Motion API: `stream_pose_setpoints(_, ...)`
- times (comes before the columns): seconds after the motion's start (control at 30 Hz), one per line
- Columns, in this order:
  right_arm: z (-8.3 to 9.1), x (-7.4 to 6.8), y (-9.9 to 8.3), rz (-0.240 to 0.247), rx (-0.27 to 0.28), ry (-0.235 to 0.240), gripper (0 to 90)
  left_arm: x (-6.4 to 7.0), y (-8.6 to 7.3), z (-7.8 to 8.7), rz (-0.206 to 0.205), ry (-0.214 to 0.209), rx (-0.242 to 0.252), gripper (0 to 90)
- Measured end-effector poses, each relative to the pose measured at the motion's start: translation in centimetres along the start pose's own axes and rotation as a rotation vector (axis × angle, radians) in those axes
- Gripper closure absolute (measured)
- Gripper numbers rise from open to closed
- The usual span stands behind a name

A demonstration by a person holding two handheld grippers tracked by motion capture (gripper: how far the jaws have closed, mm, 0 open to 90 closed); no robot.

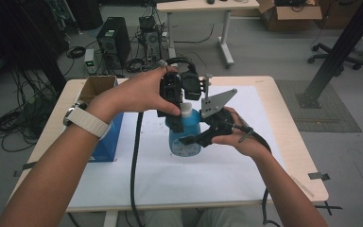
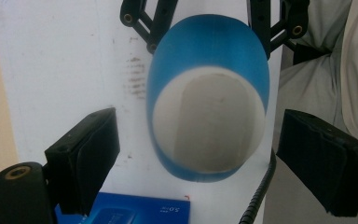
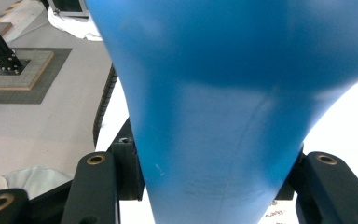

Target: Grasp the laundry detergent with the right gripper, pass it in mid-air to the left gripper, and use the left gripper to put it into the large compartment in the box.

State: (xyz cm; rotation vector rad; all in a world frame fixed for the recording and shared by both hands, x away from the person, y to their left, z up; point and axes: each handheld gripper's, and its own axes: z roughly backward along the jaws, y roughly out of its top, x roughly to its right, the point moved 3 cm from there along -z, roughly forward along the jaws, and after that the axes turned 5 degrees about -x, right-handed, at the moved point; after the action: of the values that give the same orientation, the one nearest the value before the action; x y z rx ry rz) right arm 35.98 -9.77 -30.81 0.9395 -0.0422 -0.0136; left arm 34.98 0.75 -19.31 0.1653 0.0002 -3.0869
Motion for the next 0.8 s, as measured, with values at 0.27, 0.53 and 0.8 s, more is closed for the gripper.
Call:
stream_pose_setpoints(0.27,0.21,0.00,0.25,0.006,0.009,-0.009,44.3,-0.22,0.28,-0.28,0.000,-0.005,0.006,13.2)
stream_pose_setpoints(0.53,0.33,-0.07,0.35,0.000,0.012,-0.006,44.3,-0.26,0.49,-0.42,-0.003,-0.011,0.010,13.2)
stream_pose_setpoints(0.8,0.35,0.00,0.39,-0.001,0.011,-0.008,44.3,-0.28,0.50,-0.56,-0.002,-0.015,0.015,13.2)
